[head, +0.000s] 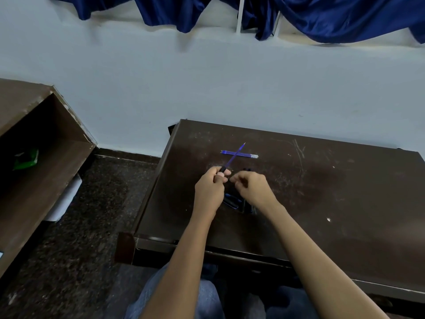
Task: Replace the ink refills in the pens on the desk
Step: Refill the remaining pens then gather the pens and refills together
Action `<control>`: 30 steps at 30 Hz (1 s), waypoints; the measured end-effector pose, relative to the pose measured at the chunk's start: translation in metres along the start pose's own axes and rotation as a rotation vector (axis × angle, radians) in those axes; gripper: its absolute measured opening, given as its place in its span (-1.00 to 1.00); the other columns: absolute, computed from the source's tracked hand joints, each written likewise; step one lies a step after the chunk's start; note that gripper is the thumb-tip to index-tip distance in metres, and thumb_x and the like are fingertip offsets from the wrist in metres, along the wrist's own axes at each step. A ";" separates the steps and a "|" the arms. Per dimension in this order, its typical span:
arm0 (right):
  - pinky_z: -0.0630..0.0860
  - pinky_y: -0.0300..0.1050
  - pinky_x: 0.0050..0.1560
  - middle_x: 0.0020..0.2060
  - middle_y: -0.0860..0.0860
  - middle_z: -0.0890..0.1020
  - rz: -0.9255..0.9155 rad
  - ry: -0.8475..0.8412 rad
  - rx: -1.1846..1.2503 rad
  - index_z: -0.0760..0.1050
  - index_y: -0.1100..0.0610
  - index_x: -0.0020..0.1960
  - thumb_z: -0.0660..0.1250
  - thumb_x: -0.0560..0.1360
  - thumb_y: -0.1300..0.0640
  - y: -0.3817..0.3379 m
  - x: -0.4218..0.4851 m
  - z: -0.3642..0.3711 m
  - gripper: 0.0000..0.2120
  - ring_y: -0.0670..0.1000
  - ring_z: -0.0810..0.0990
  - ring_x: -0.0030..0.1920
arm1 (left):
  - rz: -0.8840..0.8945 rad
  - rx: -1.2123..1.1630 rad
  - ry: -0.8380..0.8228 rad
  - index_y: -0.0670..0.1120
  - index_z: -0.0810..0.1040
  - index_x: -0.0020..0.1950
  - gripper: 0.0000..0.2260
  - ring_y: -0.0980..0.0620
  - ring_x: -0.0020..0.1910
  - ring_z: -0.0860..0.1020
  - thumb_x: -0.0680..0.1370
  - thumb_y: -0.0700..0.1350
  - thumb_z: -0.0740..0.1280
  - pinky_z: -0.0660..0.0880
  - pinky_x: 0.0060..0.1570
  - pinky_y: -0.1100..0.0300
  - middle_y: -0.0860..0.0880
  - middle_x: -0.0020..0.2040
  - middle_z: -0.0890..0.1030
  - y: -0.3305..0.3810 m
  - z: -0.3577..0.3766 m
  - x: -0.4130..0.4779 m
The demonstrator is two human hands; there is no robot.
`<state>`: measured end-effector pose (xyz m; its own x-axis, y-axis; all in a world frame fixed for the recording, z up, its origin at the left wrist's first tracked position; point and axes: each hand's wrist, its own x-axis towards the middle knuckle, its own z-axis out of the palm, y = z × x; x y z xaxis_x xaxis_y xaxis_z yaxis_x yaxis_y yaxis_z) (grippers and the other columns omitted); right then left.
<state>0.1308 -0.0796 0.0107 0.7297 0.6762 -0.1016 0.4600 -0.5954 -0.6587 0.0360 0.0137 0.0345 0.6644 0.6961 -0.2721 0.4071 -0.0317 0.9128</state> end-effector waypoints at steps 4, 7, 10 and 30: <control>0.56 0.07 0.13 0.10 0.09 0.64 0.056 -0.158 -0.286 0.56 0.11 0.18 0.33 0.52 0.13 0.003 -0.001 0.017 -0.75 0.11 0.60 0.12 | 0.029 -0.001 -0.015 0.02 0.54 0.10 -0.79 0.30 -0.12 0.48 0.64 -0.16 0.13 0.32 -0.26 0.43 0.11 0.01 0.58 0.002 0.000 -0.003; 0.57 0.04 0.06 0.11 0.12 0.61 0.048 -0.194 -0.402 0.51 0.13 0.20 0.32 0.52 0.11 0.001 -0.002 0.029 -0.73 0.14 0.56 0.14 | 0.025 0.002 -0.009 0.06 0.51 0.06 -0.81 0.30 -0.12 0.47 0.64 -0.15 0.13 0.32 -0.26 0.41 0.13 -0.01 0.56 0.002 0.001 -0.002; 0.53 0.03 0.06 0.15 0.13 0.56 0.044 -0.218 -0.466 0.47 0.16 0.22 0.32 0.52 0.15 0.001 -0.001 0.037 -0.72 0.15 0.50 0.19 | -0.003 0.012 -0.014 -0.03 0.51 0.24 -0.77 0.29 -0.12 0.46 0.64 -0.14 0.14 0.32 -0.28 0.41 0.10 0.04 0.56 0.001 0.002 0.000; 0.65 -0.16 -0.08 -0.19 0.12 0.66 0.268 0.186 1.264 0.49 0.26 -0.01 0.28 0.55 0.35 -0.006 0.018 -0.033 -0.95 -0.02 0.69 -0.20 | 0.029 0.060 -0.014 -0.05 0.54 0.24 -0.75 0.27 -0.11 0.47 0.62 -0.18 0.19 0.33 -0.26 0.41 0.10 0.07 0.57 -0.004 -0.001 0.002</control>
<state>0.1577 -0.0781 0.0370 0.8293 0.4703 -0.3017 -0.4268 0.1847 -0.8853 0.0351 0.0163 0.0306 0.6849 0.6845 -0.2499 0.4240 -0.0954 0.9006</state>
